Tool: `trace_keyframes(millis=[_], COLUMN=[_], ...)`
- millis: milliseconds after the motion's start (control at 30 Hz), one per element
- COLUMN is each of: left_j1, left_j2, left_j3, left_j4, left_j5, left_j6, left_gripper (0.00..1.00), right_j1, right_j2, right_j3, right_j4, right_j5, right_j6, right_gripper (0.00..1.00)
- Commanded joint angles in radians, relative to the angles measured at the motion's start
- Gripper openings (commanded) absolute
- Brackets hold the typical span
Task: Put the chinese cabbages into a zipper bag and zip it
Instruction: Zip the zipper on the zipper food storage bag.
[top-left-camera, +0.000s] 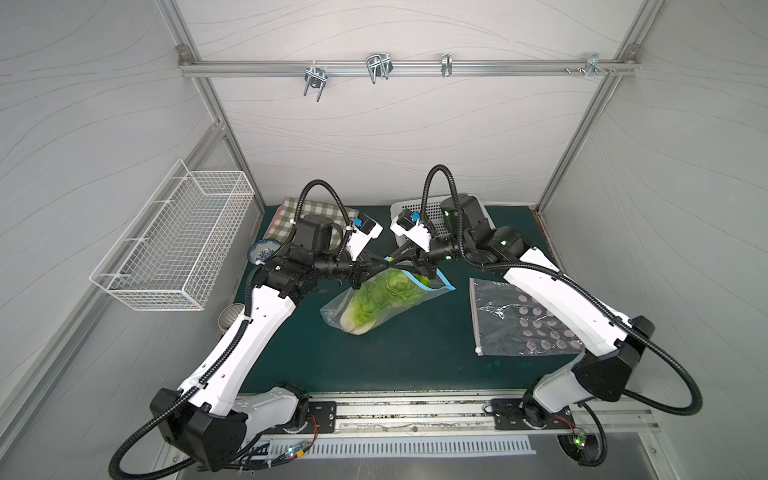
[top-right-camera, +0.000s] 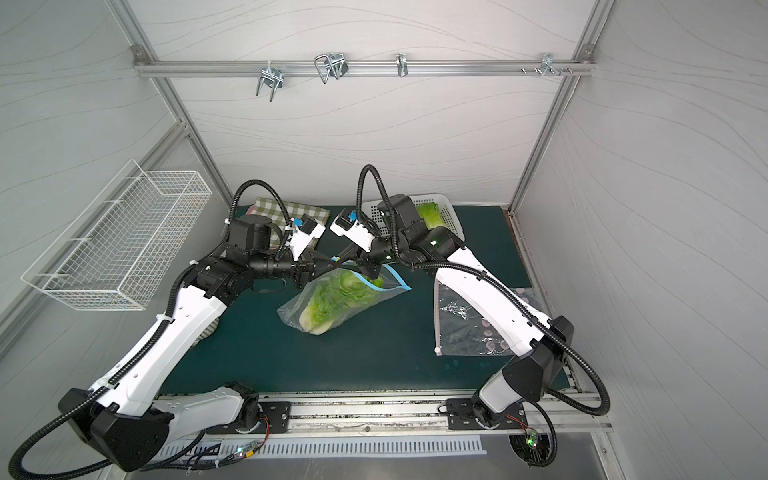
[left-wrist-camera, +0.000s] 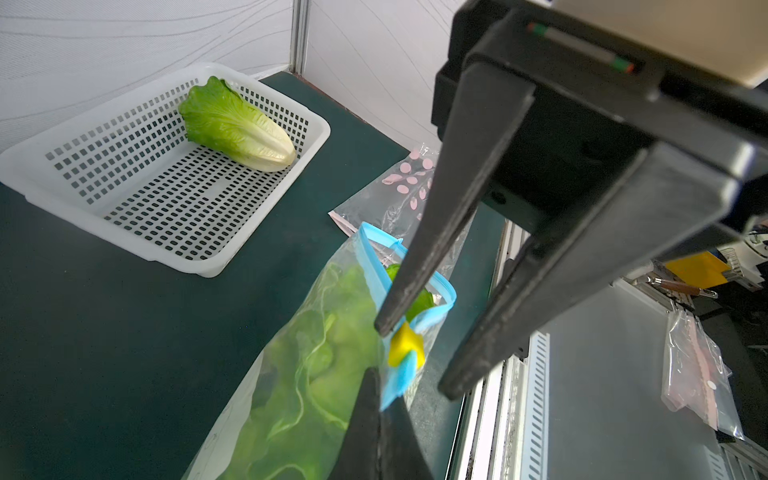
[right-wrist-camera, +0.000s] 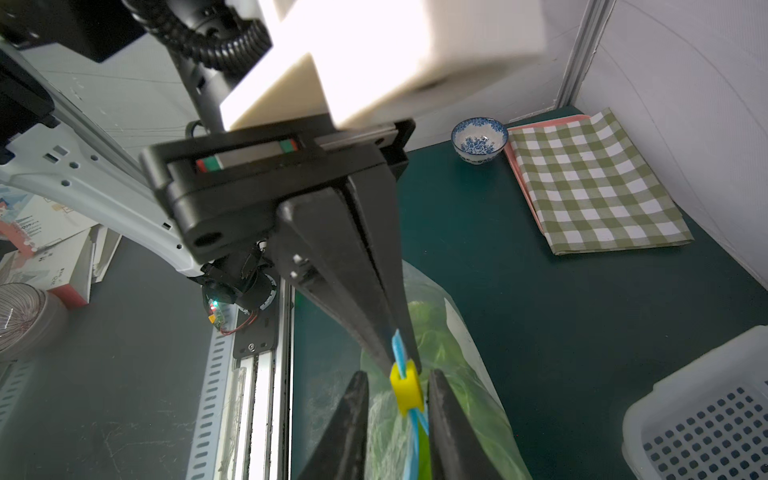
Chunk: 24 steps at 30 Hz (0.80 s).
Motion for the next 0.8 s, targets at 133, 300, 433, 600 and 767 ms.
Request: trace_keyframes(millis=[133, 300, 433, 600, 767], left_j1=[-0.006, -0.006, -0.006, -0.006, -0.004], left_j2=[-0.030, -0.029, -0.034, -0.050, -0.063], left_j3=[0.045, 0.041, 0.033, 0.028, 0.005], left_j4=[0.048, 0.056, 0.072, 0.075, 0.110], left_j5=[0.023, 0.019, -0.028, -0.082, -0.167], left_j6=[0.025, 0.013, -0.015, -0.024, -0.073], left_gripper=[0.00, 0.00, 0.00, 0.00, 0.00], right_j1=[0.004, 0.000, -0.007, -0.038, -0.053], right_j2=[0.029, 0.030, 0.009, -0.037, -0.064], right_j3=[0.030, 0.032, 0.014, -0.046, -0.076], right_j4=[-0.016, -0.008, -0.006, -0.006, -0.023], right_j5=[0.001, 0.004, 0.001, 0.002, 0.001], right_j6=[-0.021, -0.010, -0.004, -0.003, -0.004], right_gripper=[0.18, 0.11, 0.06, 0.02, 0.01])
